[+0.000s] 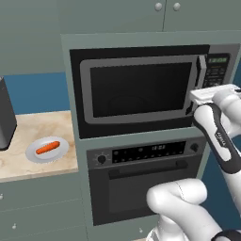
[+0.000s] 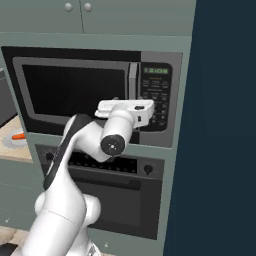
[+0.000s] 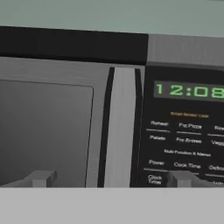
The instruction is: Pick the carrot from the counter and place it in the microwave. Then turn on the microwave.
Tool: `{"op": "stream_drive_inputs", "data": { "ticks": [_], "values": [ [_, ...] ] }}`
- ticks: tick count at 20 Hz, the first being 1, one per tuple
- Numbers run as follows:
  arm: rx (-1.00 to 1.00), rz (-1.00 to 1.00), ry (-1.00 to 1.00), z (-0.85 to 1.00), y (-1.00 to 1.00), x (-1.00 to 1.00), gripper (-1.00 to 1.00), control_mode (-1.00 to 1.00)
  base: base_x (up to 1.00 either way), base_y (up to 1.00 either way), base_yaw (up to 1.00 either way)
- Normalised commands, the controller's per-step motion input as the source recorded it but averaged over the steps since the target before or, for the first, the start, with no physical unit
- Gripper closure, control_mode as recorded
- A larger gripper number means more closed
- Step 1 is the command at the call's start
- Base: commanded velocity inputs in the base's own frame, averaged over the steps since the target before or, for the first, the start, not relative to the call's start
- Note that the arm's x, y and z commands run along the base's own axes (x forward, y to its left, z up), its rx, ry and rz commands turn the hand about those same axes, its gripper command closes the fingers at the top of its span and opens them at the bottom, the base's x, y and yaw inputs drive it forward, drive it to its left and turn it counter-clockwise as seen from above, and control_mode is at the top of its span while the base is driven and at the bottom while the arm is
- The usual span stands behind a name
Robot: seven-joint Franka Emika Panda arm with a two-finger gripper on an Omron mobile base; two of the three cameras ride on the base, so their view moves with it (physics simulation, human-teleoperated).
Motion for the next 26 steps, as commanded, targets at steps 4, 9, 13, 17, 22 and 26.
{"op": "stream_drive_inputs", "data": {
  "ticks": [4, 9, 13, 17, 22, 26],
  "values": [
    [0.02, 0.0, 0.0, -0.05, -0.05, 0.42, -1.0, -1.0, 0.0, 0.0, 0.0],
    [0.03, 0.0, 0.0, -0.02, -0.11, 0.35, -1.0, -1.0, 0.0, 0.0, 0.0],
    [0.04, 0.0, 0.0, -0.02, -0.14, 0.22, -1.0, -1.0, 0.0, 0.0, 0.0],
    [0.01, 0.0, 0.0, -0.07, -0.05, 0.19, -1.0, -1.0, 0.0, 0.0, 0.0],
    [0.0, 0.0, 0.0, -0.06, 0.0, 0.19, 1.0, -1.0, 0.0, 0.0, 0.0],
    [0.0, 0.0, 0.0, 0.0, 0.0, 0.05, 1.0, -1.0, 0.0, 0.0, 0.0]
  ]
}}
